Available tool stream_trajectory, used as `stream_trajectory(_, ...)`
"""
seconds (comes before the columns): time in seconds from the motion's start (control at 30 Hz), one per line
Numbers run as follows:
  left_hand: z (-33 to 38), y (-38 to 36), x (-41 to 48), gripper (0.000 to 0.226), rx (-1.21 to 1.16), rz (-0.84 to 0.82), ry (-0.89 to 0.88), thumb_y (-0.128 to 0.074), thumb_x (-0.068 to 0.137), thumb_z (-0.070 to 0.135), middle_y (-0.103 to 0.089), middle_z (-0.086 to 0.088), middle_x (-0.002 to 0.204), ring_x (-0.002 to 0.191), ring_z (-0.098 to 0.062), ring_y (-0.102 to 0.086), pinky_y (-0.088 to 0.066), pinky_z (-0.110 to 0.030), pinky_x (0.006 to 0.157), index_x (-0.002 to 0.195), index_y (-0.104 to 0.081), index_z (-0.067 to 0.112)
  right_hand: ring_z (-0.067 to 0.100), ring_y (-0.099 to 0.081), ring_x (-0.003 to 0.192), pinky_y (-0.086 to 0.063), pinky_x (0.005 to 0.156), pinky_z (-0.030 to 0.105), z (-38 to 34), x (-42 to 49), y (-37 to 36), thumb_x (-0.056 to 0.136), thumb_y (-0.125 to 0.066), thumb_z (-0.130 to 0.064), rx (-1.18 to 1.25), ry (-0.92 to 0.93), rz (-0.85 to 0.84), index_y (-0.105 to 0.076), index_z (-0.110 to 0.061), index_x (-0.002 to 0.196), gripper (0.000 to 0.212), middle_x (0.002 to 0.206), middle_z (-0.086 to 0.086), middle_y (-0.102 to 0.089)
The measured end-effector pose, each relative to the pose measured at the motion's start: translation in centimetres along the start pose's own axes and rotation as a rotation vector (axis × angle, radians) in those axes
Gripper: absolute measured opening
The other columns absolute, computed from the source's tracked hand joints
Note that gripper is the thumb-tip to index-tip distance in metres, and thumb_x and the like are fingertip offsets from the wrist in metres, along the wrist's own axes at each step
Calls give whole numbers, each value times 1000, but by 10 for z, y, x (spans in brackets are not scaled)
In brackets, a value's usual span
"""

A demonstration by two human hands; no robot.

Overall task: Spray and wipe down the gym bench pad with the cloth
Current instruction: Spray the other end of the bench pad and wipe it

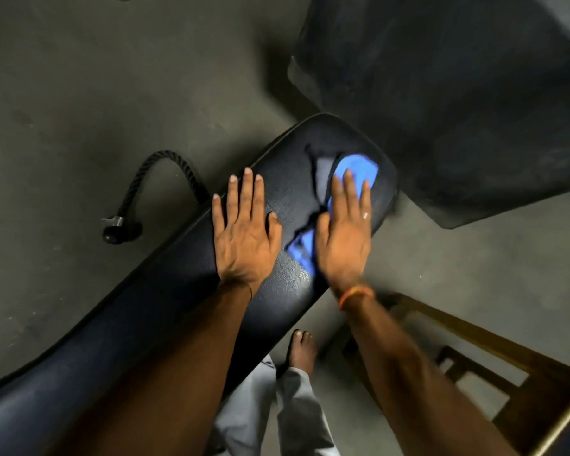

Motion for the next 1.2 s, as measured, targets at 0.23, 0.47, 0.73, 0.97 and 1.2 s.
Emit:
stream_trajectory(0.23,1,-1,3,69,16,-17,5,-31,102,38,-6,-3,172,159,-22,-6,-13,-52,126,163,-10,15,32,-18,156,-19,126,48,-9,57,-10,105,-39,-35,-3,96,-60,-44,-20,153,51,164,1,-34)
stream_trajectory(0.47,0,-4,2,69,31,3,15,-35,101,38,-9,-3,171,158,-22,-8,-13,-52,126,162,-14,15,31,-24,154,-20,126,43,-27,146,-24,106,-30,-45,-200,296,-154,-48,-23,150,52,161,1,-41)
stream_trajectory(0.73,0,-1,1,67,-2,6,4,-33,102,39,-10,-4,171,158,-23,-8,-11,-51,127,162,-16,15,38,-35,147,-22,124,42,35,121,-2,103,-29,-37,-115,-217,62,-48,-11,147,54,152,14,-49)
stream_trajectory(0.97,0,0,1,66,-19,-9,3,-29,103,40,-9,-3,171,158,-22,-8,-12,-51,127,162,-14,16,41,-17,154,-16,127,41,41,57,2,106,-34,-29,19,-353,144,-35,-5,155,55,164,18,-28)
stream_trajectory(1.2,-1,0,0,65,-18,-10,-15,-27,103,39,-12,-5,171,158,-25,-11,-13,-52,127,162,-15,14,39,-3,157,-5,127,34,15,-15,-11,104,-37,-19,102,-305,132,-28,-4,158,57,169,14,-14)
Point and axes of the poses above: each hand's wrist, its own x-axis towards the middle knuckle, its own y-axis out of the back of the hand, z = x × y, the point moved 2 cm from there along x, towards the middle knuckle
